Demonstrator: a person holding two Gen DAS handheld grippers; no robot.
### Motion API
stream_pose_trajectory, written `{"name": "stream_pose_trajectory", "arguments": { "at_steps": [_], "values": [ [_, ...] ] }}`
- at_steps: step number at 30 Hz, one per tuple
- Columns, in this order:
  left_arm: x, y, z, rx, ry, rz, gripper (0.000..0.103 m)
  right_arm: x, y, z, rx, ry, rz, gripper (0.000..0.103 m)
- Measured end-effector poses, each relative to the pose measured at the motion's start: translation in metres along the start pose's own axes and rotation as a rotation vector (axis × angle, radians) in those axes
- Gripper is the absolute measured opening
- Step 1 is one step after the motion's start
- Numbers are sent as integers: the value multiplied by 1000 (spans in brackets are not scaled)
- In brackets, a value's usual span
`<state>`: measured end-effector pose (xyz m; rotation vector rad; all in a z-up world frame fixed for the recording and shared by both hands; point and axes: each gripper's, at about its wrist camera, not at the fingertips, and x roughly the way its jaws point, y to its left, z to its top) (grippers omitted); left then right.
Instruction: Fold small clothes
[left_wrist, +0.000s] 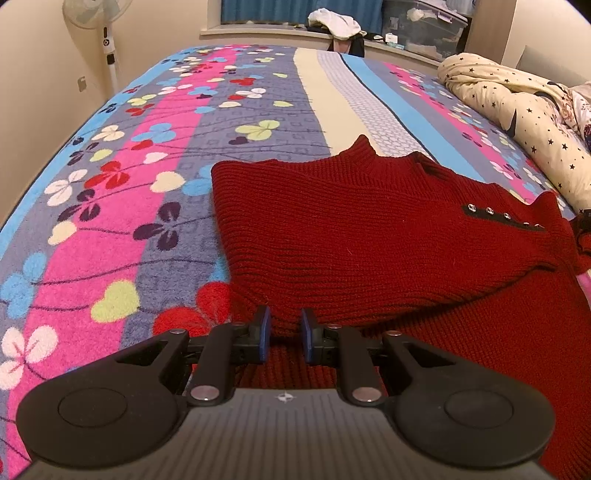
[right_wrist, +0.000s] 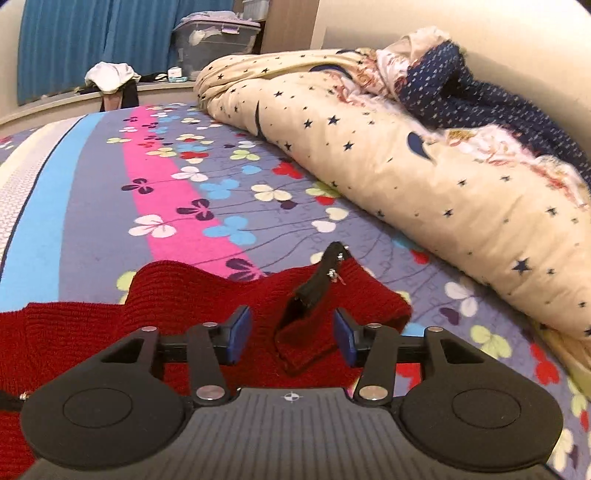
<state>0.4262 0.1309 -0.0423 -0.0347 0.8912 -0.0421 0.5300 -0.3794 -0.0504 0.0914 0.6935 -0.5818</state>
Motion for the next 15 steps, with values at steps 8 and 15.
{"name": "stream_pose_trajectory", "arguments": {
  "at_steps": [8, 15],
  "values": [
    [0, 0, 0, -2, 1, -1, 19, 13, 1, 1, -21, -5, 61, 7],
    [0, 0, 1, -9, 5, -6, 19, -46, 36, 14, -153, -82, 319, 6]
  ]
}}
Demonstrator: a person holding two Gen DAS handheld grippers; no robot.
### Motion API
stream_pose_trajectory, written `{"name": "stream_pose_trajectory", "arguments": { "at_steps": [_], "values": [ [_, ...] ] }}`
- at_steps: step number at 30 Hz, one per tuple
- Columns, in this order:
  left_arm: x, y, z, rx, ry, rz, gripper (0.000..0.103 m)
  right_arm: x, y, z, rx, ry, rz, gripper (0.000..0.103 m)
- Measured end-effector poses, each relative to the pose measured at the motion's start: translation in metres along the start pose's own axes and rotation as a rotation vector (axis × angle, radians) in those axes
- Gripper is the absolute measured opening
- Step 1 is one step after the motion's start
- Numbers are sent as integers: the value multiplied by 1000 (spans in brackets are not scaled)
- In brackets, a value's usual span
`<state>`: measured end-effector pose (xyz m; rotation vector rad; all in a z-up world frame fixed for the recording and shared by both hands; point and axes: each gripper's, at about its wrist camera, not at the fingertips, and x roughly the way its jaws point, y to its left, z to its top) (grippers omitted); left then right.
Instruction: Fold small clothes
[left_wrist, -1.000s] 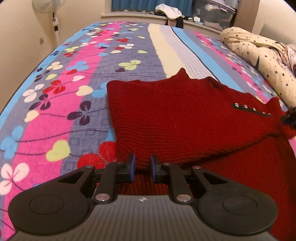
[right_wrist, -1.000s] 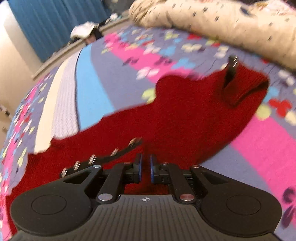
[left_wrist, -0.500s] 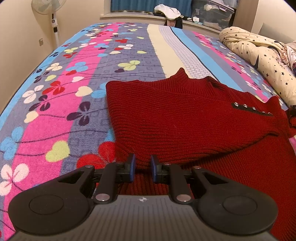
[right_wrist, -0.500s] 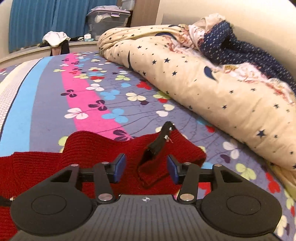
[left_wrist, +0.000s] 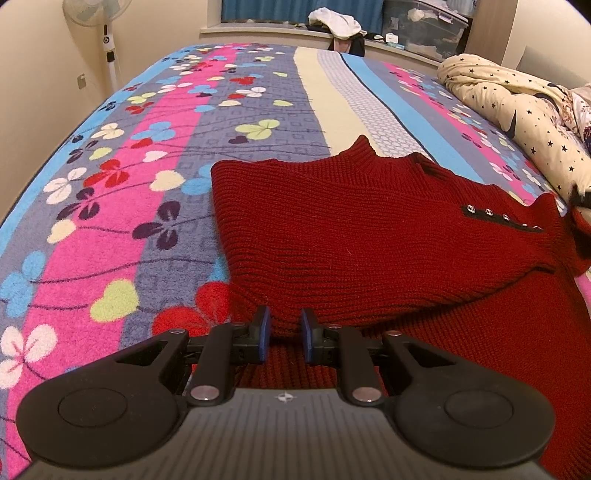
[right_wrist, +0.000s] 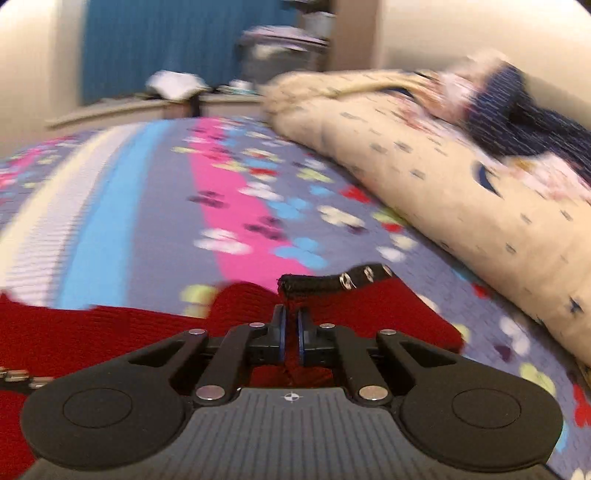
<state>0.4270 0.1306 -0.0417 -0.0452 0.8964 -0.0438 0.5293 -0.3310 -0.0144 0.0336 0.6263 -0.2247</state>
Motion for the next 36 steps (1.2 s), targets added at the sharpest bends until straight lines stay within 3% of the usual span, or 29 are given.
{"name": "stream_pose_trajectory", "arguments": {
  "at_steps": [2, 5, 9, 11, 14, 19, 23, 26, 32, 36],
  "values": [
    [0, 1, 0, -5, 2, -3, 19, -25, 25, 9, -51, -12, 161, 5],
    [-1, 2, 1, -14, 5, -7, 19, -63, 59, 16, -25, 7, 550, 5],
    [-1, 1, 1, -13, 6, -11, 19, -95, 105, 5, -20, 26, 947, 5],
    [-2, 1, 1, -14, 5, -13, 19, -98, 124, -4, 1, 58, 1072, 6],
    [-3, 4, 2, -31, 3, -22, 19, -94, 147, -14, 24, 138, 1145, 10],
    [-8, 11, 6, -93, -16, -58, 19, -94, 147, -9, -37, 139, 1023, 20],
    [-19, 14, 11, -149, -71, -117, 19, -109, 131, -3, -56, 95, 797, 27],
    [-24, 12, 13, -179, -92, -185, 19, -113, 118, -4, 22, 149, 626, 28],
    [-9, 6, 5, -224, 7, -305, 19, -108, 76, -30, 202, 76, 457, 30],
    [2, -6, 0, -163, 40, -279, 22, -85, 58, -30, 297, 55, 371, 30]
  ]
}}
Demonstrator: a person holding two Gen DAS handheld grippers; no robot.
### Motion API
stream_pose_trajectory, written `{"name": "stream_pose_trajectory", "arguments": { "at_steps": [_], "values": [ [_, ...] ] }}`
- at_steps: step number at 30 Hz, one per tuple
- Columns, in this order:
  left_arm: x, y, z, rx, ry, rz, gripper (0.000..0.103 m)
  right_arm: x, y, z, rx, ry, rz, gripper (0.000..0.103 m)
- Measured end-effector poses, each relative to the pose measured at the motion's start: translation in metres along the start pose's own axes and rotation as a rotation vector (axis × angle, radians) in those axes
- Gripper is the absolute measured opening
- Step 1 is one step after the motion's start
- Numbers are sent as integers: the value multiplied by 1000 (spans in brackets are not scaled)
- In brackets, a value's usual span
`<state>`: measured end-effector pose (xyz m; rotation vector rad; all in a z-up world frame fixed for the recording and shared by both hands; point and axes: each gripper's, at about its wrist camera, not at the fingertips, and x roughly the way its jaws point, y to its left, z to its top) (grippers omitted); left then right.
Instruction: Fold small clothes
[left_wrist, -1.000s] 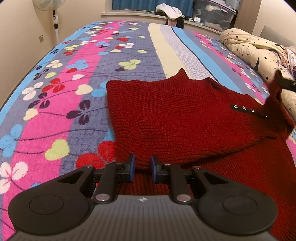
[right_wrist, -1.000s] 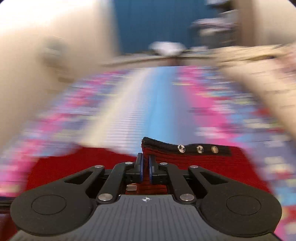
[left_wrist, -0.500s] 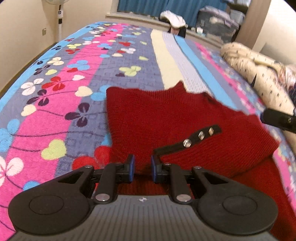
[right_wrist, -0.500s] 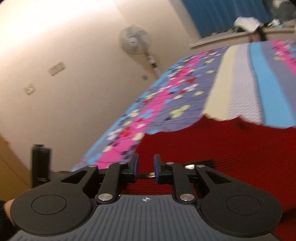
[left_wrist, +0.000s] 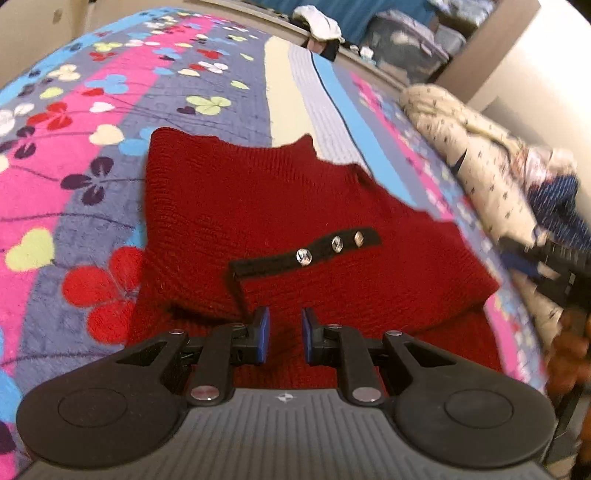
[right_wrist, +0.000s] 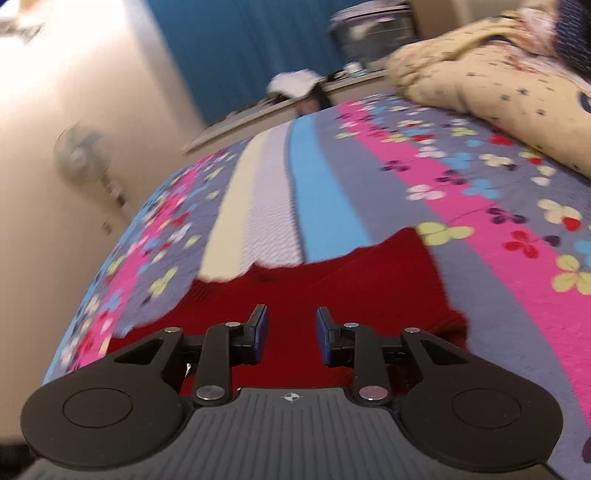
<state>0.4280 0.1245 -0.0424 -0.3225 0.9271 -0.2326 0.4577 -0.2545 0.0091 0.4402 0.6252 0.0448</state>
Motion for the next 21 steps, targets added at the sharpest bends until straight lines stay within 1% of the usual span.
{"name": "stream_pose_trajectory", "arguments": {
  "at_steps": [2, 4, 7, 9, 13, 16, 19, 21],
  "values": [
    [4, -4, -2, 29, 11, 17, 25, 6, -10, 2, 29, -5, -22, 30],
    [6, -8, -5, 51, 15, 23, 31, 11, -20, 3, 60, 2, -32, 30],
    [8, -12, -8, 88, 12, 43, 31, 17, -24, 6, 94, -6, -47, 33],
    [8, -11, -9, 92, 9, 54, 30, 15, -29, 8, 101, -15, -61, 34],
    [1, -8, -6, 57, 6, 63, 29, 13, -37, 11, 128, -20, -88, 35],
    [-3, -7, -3, 51, 0, 95, 29, 13, -41, 12, 147, -21, -115, 35],
    [6, -6, -8, 56, 35, 104, 29, 14, -43, 12, 156, -19, -125, 35],
    [12, -5, -11, 54, 41, 99, 30, 14, -42, 12, 154, -18, -123, 35]
  ]
}}
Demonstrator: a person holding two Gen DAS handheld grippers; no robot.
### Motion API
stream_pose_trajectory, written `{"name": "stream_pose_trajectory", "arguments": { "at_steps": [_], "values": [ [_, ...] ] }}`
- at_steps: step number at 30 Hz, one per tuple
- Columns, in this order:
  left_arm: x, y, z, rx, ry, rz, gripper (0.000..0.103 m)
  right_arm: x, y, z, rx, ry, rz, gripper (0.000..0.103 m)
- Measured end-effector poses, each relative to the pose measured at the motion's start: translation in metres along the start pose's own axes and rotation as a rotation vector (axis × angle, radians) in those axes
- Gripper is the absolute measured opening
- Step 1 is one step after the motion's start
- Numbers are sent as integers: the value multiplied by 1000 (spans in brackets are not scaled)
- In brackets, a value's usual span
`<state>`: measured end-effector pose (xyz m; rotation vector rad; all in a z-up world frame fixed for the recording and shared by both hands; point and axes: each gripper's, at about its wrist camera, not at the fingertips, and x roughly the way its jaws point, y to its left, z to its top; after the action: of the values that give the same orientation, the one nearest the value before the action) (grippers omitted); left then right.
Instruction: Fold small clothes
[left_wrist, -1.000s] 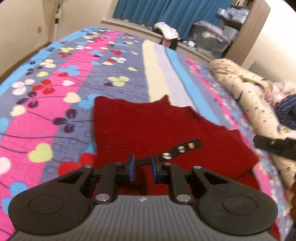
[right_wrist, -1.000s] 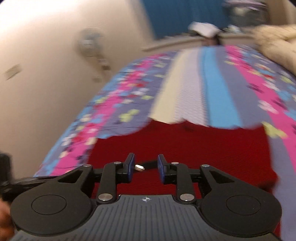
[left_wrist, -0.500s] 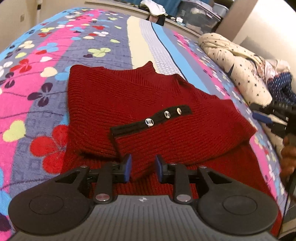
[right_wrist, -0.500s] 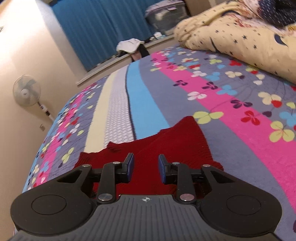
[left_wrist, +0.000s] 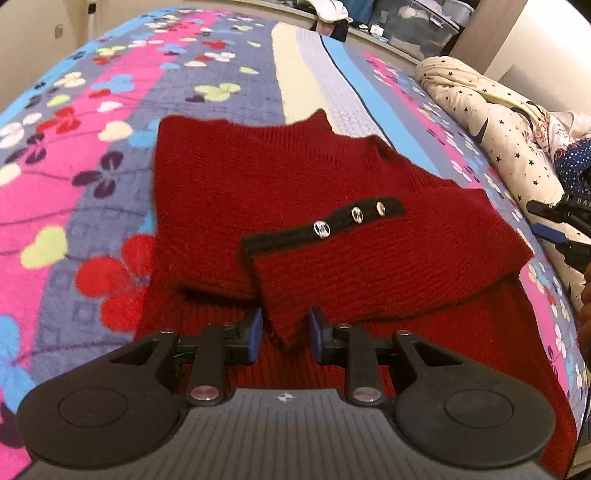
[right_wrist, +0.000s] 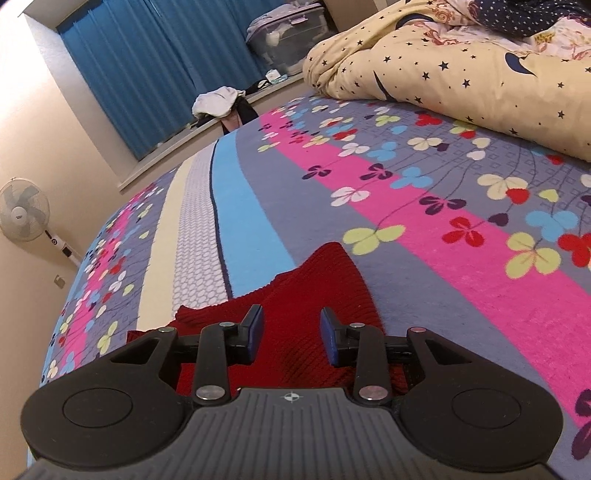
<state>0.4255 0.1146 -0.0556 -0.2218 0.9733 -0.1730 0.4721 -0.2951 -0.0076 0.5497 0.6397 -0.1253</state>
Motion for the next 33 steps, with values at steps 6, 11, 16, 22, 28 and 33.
{"name": "stream_pose_trajectory", "arguments": {
  "at_steps": [6, 11, 16, 22, 28, 33],
  "values": [
    [0, -2, 0, 5, -9, -1, 38, -1, -1, 2, 3, -4, -3, 35],
    [-6, -11, 0, 89, -57, 25, 15, -2, -6, 5, 19, -15, -16, 35],
    [-53, -14, 17, 152, -332, 83, 1, -3, -11, 8, 35, -20, -25, 36],
    [-46, 22, 26, -8, -302, 166, 3, 1, -16, 7, 58, 8, -48, 37],
    [-40, 34, 25, -118, -259, 144, 25, 22, -27, -5, 127, 169, -85, 40],
    [-27, 41, 21, -161, -174, 100, 36, 32, -34, -11, 141, 196, -162, 41]
  ]
}}
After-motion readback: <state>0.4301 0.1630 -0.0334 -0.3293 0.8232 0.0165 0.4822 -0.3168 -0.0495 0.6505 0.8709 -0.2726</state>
